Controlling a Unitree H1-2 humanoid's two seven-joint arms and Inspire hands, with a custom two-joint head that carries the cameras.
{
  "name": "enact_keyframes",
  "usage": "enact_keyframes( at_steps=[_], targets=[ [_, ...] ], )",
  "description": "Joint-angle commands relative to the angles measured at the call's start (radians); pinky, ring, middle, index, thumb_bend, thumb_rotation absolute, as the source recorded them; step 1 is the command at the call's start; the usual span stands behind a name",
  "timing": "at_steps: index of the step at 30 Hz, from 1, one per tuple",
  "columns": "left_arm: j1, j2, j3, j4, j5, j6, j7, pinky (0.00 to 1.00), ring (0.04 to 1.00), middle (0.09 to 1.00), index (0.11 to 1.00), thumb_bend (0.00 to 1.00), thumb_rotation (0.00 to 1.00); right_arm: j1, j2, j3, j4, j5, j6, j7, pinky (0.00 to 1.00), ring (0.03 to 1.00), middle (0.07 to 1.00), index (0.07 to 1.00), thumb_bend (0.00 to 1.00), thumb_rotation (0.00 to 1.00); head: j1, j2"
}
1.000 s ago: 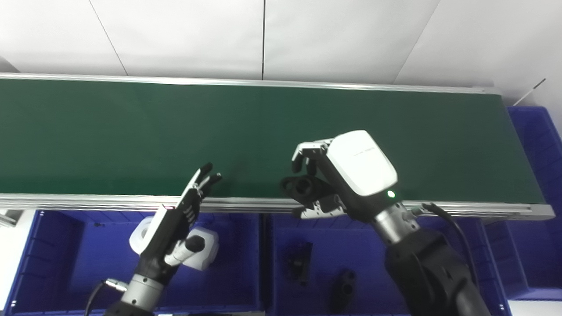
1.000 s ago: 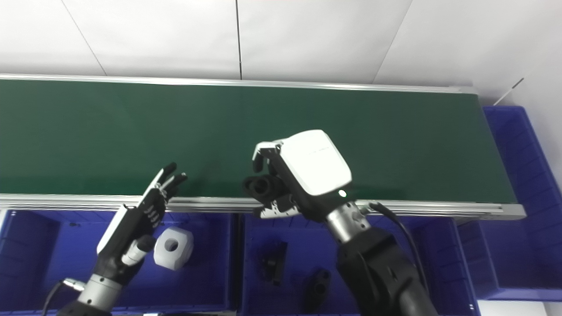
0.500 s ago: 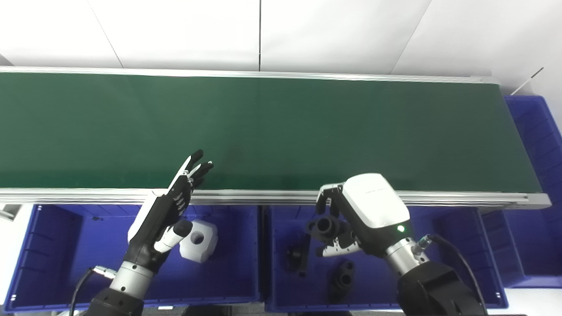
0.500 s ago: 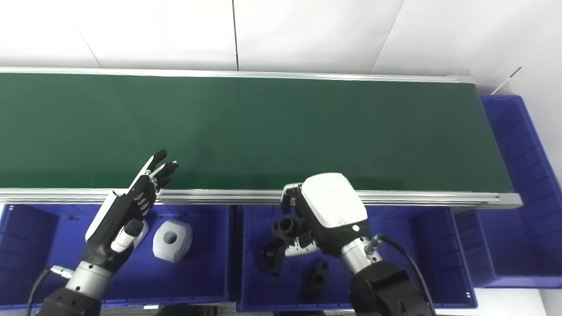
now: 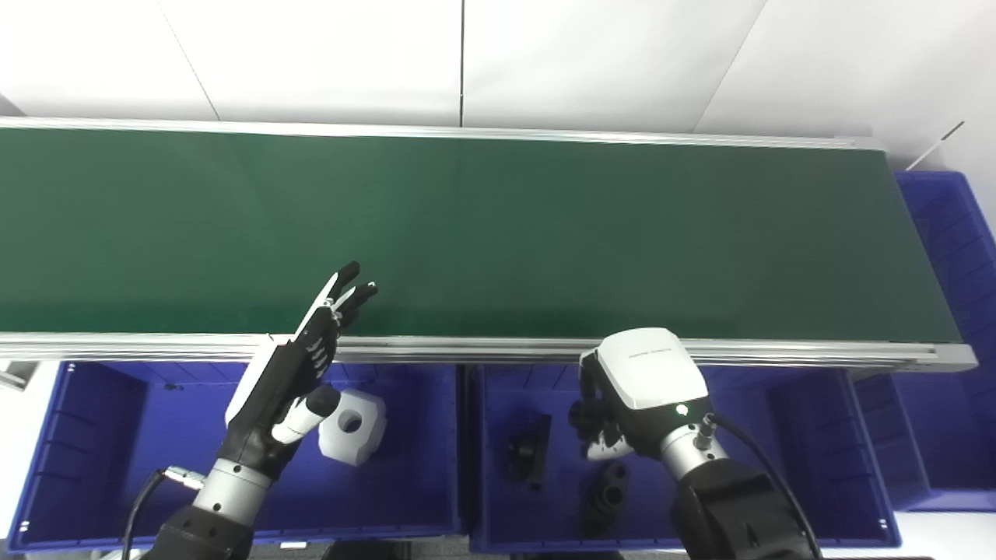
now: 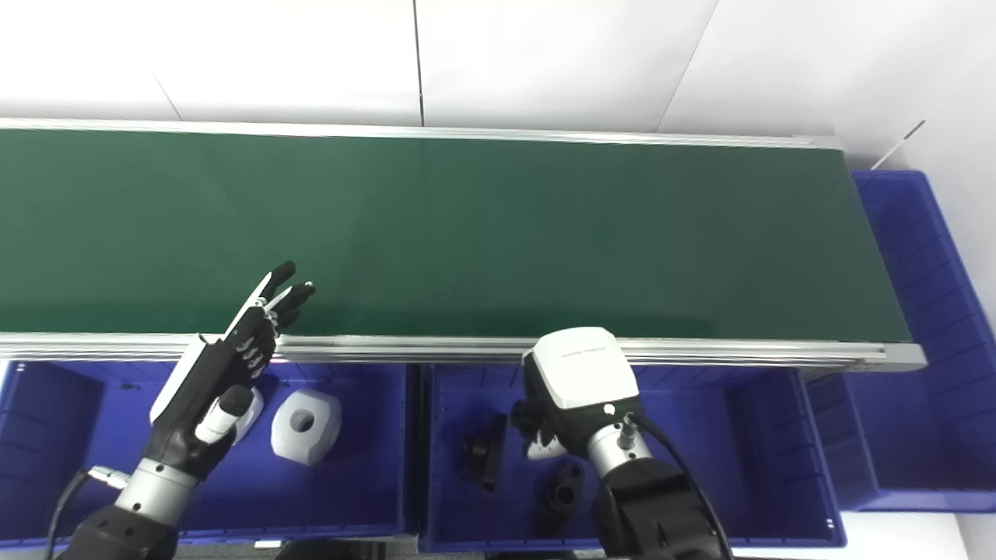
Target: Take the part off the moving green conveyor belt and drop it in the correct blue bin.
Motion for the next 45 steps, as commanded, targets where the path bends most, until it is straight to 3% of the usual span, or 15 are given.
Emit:
enact_keyframes(
  at_steps=[1, 6, 12, 21, 23, 27, 29, 31, 33, 35, 40, 45],
  targets=[
    [-0.008, 0.001, 0.003, -0.025, -0.003, -0.021, -0.003, 0.97, 0.967, 0.93, 1.0, 0.92, 0.9, -0.004, 0.005, -0.007, -0.013, -0.034, -0.037, -0.001, 0.5, 0.565, 0.656, 0.639, 0.92, 0.53, 0.001, 0.001],
    [-0.007, 0.001, 0.003, -0.02, -0.005, -0.029, -0.003, 0.97, 0.966, 0.927, 1.0, 0.91, 0.9, -0.002, 0.011, -0.009, -0.018, -0.051, -0.047, 0.008, 0.56, 0.603, 0.685, 0.651, 0.99, 0.62, 0.007, -0.003],
    [-0.007, -0.001, 0.002, -0.01, -0.001, -0.036, -0.002, 0.96, 0.96, 0.922, 1.0, 0.92, 0.9, 0.007, 0.019, -0.015, -0.02, -0.041, -0.053, 0.006, 0.57, 0.607, 0.678, 0.647, 1.0, 0.67, 0.03, -0.01],
    [0.001, 0.001, 0.0, -0.008, -0.021, -0.037, -0.009, 0.98, 0.967, 0.927, 1.0, 0.92, 0.88, 0.03, 0.056, -0.011, -0.065, 0.038, -0.049, 0.028, 0.54, 0.609, 0.684, 0.662, 0.92, 0.68, 0.047, -0.022],
    [0.004, 0.002, -0.001, -0.006, -0.023, -0.042, -0.011, 0.98, 0.962, 0.926, 1.0, 0.92, 0.87, 0.059, 0.111, -0.004, -0.106, 0.158, -0.025, 0.008, 0.53, 0.636, 0.711, 0.68, 0.88, 0.69, 0.06, -0.021],
    [0.012, 0.005, -0.004, -0.016, -0.016, -0.033, -0.013, 0.97, 0.963, 0.928, 1.0, 0.91, 0.88, 0.165, 0.274, 0.007, -0.149, 0.536, 0.017, -0.119, 0.5, 0.615, 0.709, 0.811, 0.78, 0.97, 0.078, -0.023],
    [0.015, 0.005, -0.007, -0.014, -0.012, -0.035, -0.013, 0.97, 0.964, 0.928, 1.0, 0.9, 0.88, 0.244, 0.385, -0.003, -0.124, 0.779, 0.027, -0.188, 0.54, 0.655, 0.724, 0.814, 0.76, 0.97, 0.084, -0.029],
    [0.018, 0.004, -0.01, -0.003, -0.018, -0.046, -0.015, 0.98, 0.964, 0.925, 1.0, 0.91, 0.87, 0.302, 0.455, -0.02, -0.049, 0.969, -0.027, -0.257, 0.58, 0.666, 0.715, 0.808, 0.76, 0.95, 0.089, -0.037],
    [0.02, 0.002, -0.013, 0.012, -0.024, -0.06, -0.019, 0.99, 0.965, 0.921, 1.0, 0.92, 0.86, 0.306, 0.444, -0.037, 0.041, 1.054, -0.123, -0.308, 0.6, 0.677, 0.709, 0.797, 0.74, 0.94, 0.095, -0.042],
    [0.023, -0.001, -0.019, 0.023, -0.026, -0.075, -0.021, 1.0, 0.965, 0.917, 1.0, 0.92, 0.85, 0.281, 0.395, -0.055, 0.11, 1.094, -0.203, -0.344, 0.63, 0.703, 0.72, 0.785, 0.75, 0.95, 0.11, -0.052],
    [0.037, -0.013, -0.031, 0.027, -0.017, -0.089, -0.013, 1.0, 0.967, 0.913, 1.0, 0.91, 0.85, 0.243, 0.323, -0.068, 0.209, 1.213, -0.323, -0.43, 0.74, 0.802, 0.8, 0.795, 0.82, 0.96, 0.144, -0.058],
    [0.052, -0.025, -0.043, 0.036, -0.01, -0.103, -0.005, 1.0, 0.973, 0.914, 0.997, 0.92, 0.84, 0.217, 0.268, -0.048, 0.275, 1.231, -0.402, -0.501, 0.87, 0.885, 0.875, 0.85, 0.87, 1.0, 0.192, -0.07]
  ],
)
